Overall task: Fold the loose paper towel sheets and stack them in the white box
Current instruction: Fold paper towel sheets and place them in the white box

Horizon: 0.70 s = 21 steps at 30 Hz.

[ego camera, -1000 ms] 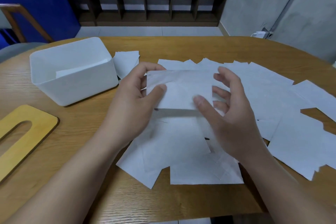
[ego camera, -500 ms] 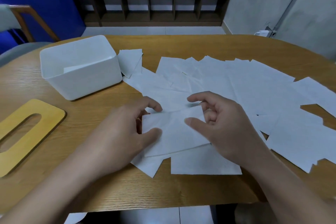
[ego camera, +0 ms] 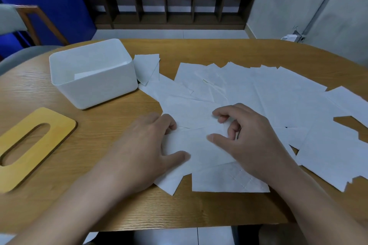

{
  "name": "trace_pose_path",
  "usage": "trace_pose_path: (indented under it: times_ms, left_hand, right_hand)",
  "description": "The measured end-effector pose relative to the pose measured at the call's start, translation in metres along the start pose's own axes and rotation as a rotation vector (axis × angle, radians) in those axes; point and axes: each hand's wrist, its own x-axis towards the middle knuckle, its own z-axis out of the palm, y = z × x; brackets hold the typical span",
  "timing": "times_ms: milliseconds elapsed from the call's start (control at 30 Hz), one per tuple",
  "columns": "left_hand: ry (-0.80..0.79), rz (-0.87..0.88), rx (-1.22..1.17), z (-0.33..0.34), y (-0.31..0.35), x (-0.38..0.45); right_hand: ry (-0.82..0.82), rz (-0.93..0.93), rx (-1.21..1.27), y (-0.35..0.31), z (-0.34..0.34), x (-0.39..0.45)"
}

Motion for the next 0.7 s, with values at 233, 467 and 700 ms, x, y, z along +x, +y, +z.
trace_pose_path:
  times_ms: [233,467,700]
  left_hand:
    - [-0.032,-0.028,-0.060,-0.003,0.008,0.002]
    - [-0.036,-0.033,-0.197,-0.003,0.015,0.001]
    - [0.093,0.053,-0.406,-0.002,0.010,0.004]
  right_hand:
    - [-0.036,-0.041,-0.045,-0.002,0.002,0.000]
    - [-0.045,-0.071,-0.071,-0.003,-0.001,-0.001]
    - [-0.150,-0.039,-0.066,-0.008,-0.010,0.000]
